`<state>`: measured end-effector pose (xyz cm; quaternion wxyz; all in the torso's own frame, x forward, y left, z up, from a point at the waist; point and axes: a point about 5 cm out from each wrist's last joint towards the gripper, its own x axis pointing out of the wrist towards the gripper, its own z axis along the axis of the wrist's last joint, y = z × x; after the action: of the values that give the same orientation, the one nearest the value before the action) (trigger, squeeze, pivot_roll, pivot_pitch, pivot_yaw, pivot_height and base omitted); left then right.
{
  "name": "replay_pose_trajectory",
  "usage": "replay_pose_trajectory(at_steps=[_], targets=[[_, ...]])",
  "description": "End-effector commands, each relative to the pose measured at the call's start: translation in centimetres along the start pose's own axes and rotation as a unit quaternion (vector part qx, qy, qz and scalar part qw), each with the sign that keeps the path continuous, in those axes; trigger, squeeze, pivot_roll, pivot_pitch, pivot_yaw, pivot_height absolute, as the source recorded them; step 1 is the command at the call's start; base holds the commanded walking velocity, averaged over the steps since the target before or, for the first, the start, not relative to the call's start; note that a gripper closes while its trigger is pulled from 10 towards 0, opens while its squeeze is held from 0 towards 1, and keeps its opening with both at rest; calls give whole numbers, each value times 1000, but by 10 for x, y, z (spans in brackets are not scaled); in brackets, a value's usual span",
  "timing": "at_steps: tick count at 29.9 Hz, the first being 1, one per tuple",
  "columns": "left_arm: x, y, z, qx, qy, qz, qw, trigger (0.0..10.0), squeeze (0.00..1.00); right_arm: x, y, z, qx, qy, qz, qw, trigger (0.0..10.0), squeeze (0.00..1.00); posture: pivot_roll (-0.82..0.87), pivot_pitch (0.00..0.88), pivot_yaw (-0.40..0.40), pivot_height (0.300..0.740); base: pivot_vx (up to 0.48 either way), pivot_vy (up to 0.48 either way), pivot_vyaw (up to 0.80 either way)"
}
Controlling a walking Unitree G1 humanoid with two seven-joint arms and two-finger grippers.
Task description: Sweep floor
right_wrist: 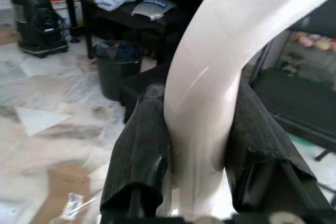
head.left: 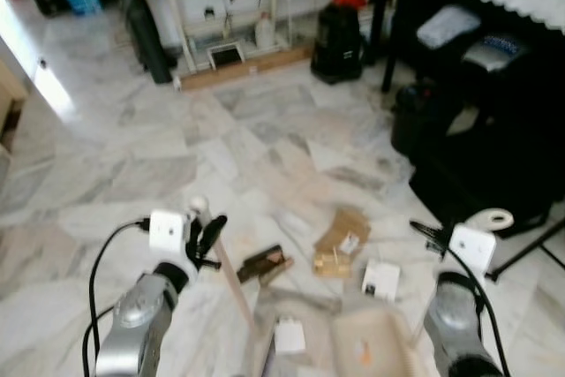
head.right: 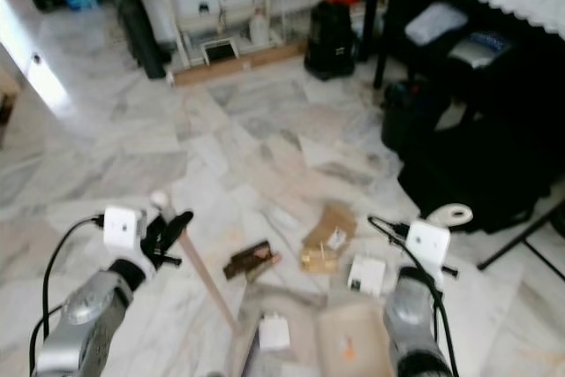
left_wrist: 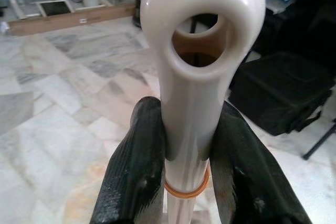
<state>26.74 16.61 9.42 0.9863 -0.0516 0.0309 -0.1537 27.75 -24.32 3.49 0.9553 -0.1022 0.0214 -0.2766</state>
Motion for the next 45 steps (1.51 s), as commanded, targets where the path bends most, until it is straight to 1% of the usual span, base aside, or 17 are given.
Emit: replay_pose_trajectory(at_steps=[1,3,5,11,17,22,26,30,38,45], targets=[[-1,6,9,18,-14,7,1000,10000,0,0,9,5,11,-6,8,1000,10000,0,72,0,51,740,0,0,0],[-1,7,9,21,-12,9,1000,10000,0,0,9,5,10,-6,9,1000,10000,0,72,0,51,740,0,0,0],[-2,10,9,31,-13,18,999,10000,0,-1,8,3,10,-4,10,1000,10000,0,72,0,49,740,0,0,0],[-1,9,10,29,-14,18,999,10000,0,-1,9,2,6,-1,14,1000,10000,0,74,0,49,740,0,0,0],[-1,11,8,44,-6,18,999,10000,0,-2,11,0,0,6,19,1000,10000,0,74,0,49,740,0,0,0],[-2,11,7,43,-4,20,999,10000,0,-5,12,-4,-22,9,32,999,10000,0,79,0,50,740,0,0,0],[-1,10,7,40,-5,20,999,10000,0,-5,9,-6,-28,11,31,999,10000,0,85,0,51,740,0,0,0],[-1,9,7,39,-6,20,999,10000,0,-4,9,-5,-26,8,33,999,10000,0,90,0,53,740,0,0,0],[-3,9,11,40,-10,16,999,10000,0,2,13,9,-2,-23,29,999,10000,0,109,0,69,740,0,0,0],[-7,8,14,42,-11,11,999,10000,0,4,13,11,10,-25,35,999,10000,0,140,5,81,740,0,0,0]])
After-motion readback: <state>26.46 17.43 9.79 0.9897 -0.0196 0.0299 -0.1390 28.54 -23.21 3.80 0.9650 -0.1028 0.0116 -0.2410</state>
